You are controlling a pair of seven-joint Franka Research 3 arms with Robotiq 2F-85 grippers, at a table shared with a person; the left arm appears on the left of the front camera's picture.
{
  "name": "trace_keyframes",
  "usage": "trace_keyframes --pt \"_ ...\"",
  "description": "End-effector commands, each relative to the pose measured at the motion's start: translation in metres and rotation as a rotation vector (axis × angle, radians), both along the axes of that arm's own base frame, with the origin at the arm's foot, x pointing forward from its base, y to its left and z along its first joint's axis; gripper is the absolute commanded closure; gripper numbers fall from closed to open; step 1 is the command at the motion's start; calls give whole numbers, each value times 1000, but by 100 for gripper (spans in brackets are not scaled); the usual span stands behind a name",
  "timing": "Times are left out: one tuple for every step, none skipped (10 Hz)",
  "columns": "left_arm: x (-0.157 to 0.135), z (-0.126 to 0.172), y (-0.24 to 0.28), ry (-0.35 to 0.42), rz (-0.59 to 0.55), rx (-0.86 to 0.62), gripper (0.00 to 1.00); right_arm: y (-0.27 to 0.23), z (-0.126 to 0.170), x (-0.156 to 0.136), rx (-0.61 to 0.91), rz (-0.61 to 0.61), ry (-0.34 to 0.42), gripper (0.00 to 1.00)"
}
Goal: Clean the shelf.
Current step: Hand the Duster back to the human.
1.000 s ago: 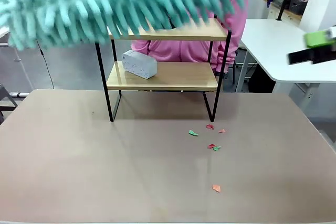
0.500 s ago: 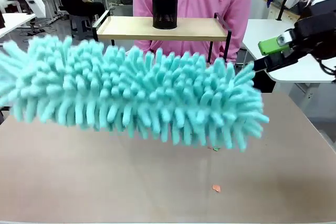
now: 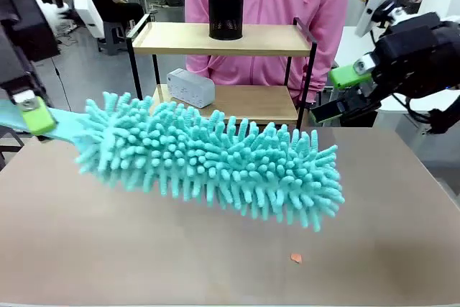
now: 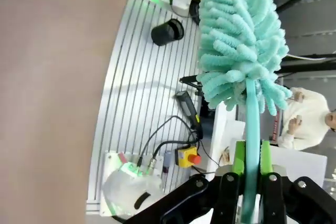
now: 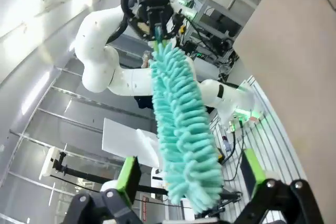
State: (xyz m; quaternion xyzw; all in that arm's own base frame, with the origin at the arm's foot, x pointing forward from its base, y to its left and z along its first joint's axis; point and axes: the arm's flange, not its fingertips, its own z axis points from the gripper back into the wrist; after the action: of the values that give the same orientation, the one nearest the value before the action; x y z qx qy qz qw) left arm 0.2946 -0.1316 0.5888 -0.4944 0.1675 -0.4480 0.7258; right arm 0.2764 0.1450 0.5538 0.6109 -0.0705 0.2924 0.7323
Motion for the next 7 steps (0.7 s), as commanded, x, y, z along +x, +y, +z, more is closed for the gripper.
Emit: trace_keyframes --pt "5 -3 -5 5 13 -22 88 19 -4 -15 20 36 23 0" --pt "6 -6 -8 3 22 -18 88 26 -8 -20 -14 59 3 0" --pt "7 -6 -7 18 21 -32 88 29 -15 -20 -47 78 0 0" --pt "5 -4 -6 32 14 -55 88 31 -21 -18 -56 87 4 0" --pt "4 -3 -4 27 12 -57 88 32 -27 -13 -45 88 7 0" --pt "2 -4 -4 44 -2 -73 88 35 -31 -11 -37 97 16 0" --pt "3 -7 -5 32 18 -56 88 40 -34 -13 -41 120 33 0"
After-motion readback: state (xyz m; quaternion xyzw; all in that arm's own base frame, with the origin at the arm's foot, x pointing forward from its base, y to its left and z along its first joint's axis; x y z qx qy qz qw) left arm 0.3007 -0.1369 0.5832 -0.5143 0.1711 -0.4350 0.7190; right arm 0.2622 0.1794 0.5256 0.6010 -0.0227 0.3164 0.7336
